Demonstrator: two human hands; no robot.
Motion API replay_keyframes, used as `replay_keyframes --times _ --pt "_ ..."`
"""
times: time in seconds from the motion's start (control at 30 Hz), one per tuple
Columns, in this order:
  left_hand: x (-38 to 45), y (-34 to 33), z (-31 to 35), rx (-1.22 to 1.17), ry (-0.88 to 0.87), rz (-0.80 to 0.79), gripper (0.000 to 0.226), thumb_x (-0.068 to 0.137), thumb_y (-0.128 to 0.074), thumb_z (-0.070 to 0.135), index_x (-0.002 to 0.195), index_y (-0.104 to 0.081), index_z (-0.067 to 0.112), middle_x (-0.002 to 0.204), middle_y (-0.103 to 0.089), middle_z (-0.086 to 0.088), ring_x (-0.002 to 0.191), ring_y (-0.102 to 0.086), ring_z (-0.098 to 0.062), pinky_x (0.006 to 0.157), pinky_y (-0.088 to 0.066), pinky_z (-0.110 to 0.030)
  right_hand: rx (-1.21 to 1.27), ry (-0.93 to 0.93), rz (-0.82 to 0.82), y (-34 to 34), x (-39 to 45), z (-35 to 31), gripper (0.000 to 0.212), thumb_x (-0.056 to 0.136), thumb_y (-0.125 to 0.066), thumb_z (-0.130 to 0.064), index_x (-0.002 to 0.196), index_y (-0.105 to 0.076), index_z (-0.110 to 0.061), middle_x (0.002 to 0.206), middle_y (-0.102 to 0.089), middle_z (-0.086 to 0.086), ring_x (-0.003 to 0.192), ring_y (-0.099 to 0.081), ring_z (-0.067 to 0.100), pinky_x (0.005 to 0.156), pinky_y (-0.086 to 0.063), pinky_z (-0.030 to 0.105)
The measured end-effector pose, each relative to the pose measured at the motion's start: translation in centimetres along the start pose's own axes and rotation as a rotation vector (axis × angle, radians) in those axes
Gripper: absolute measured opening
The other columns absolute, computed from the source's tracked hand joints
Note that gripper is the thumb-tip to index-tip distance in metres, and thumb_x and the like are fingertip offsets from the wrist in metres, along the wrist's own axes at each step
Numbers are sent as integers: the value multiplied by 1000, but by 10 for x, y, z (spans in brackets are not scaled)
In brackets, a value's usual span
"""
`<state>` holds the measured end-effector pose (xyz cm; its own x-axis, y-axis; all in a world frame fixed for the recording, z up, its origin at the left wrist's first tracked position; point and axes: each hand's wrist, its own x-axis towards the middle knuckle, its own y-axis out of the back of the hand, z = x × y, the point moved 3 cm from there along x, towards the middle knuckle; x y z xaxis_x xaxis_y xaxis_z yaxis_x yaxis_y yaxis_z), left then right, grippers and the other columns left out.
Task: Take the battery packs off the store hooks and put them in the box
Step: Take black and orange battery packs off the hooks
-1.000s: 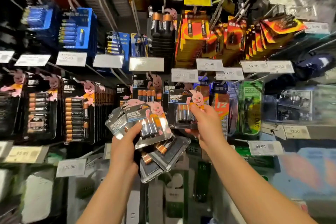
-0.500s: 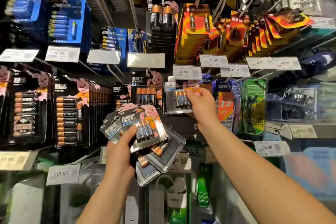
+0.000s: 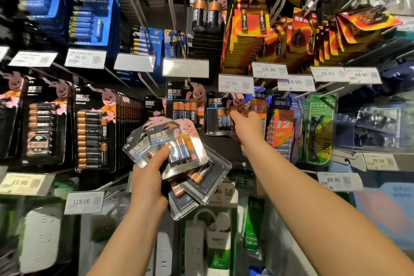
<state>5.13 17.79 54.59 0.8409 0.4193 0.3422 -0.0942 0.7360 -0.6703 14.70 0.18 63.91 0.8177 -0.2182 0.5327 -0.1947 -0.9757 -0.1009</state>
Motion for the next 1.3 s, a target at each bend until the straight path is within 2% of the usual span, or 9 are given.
replay_keyframes --times 0.17,0.23,0.33,0.4,0.5,0.6,0.97,1.13,1.3 --pt "-2 -1 -2 -29 6 17 16 90 -66 8 104 -68 15 84 -78 -3 72 -75 -20 51 -59 -35 -43 -57 -14 8 -3 12 34 92 -59 -34 115 -49 -11 97 -55 -2 84 -53 12 75 -55 36" --pt "-4 0 -3 -56 17 9 16 90 -66 8 104 -68 15 86 -78 -5 73 -75 -20 53 -60 -35 -102 37 58 18 -14 12 35 91 -61 -34 113 -46 -13 92 -51 -5 79 -50 8 67 -46 26" --pt "-6 0 -8 -80 30 -1 14 91 -65 8 103 -68 15 82 -77 -4 70 -75 -20 52 -60 -34 -307 329 149 30 -39 11 31 91 -61 -32 117 -50 -18 111 -47 -5 101 -46 10 83 -35 23" --pt "-4 0 -12 -93 43 7 20 89 -66 8 109 -68 12 86 -77 -6 72 -75 -21 51 -58 -33 -398 462 -6 23 -54 6 18 91 -61 -31 106 -57 -21 111 -52 -6 105 -49 9 87 -37 24" --pt "-1 -2 -19 -81 50 4 36 84 -70 12 120 -67 10 105 -75 -14 91 -74 -30 61 -59 -37 -397 331 -417 -1 -71 2 32 86 -65 -43 112 -57 -26 114 -56 -7 102 -55 5 83 -46 24" --pt "-1 -3 -19 -68 14 -16 41 82 -71 13 123 -65 12 110 -73 -14 99 -72 -33 79 -60 -45 -466 242 -551 -14 -78 -1 41 79 -73 -44 112 -55 -28 108 -60 -12 93 -60 5 71 -45 22" --pt "6 9 -20 -97 20 71 34 90 -68 11 123 -64 14 110 -74 -11 100 -71 -31 84 -58 -46 -159 150 -210 -18 -76 16 14 93 -61 -28 101 -51 -22 95 -57 -9 83 -54 4 60 -36 19" --pt "7 9 -23 -46 2 95 14 91 -66 9 102 -68 17 99 -76 -8 80 -74 -20 63 -59 -31 87 94 -77 -12 -74 20 16 95 -58 -20 89 -46 -29 96 -57 -5 84 -58 6 64 -52 26" --pt "6 13 -19 -22 -21 119 23 91 -67 9 114 -67 14 108 -74 -11 97 -72 -28 84 -58 -43 229 33 3 5 -53 14 10 97 -55 -16 105 -49 -13 107 -54 -1 91 -57 11 55 -57 26"
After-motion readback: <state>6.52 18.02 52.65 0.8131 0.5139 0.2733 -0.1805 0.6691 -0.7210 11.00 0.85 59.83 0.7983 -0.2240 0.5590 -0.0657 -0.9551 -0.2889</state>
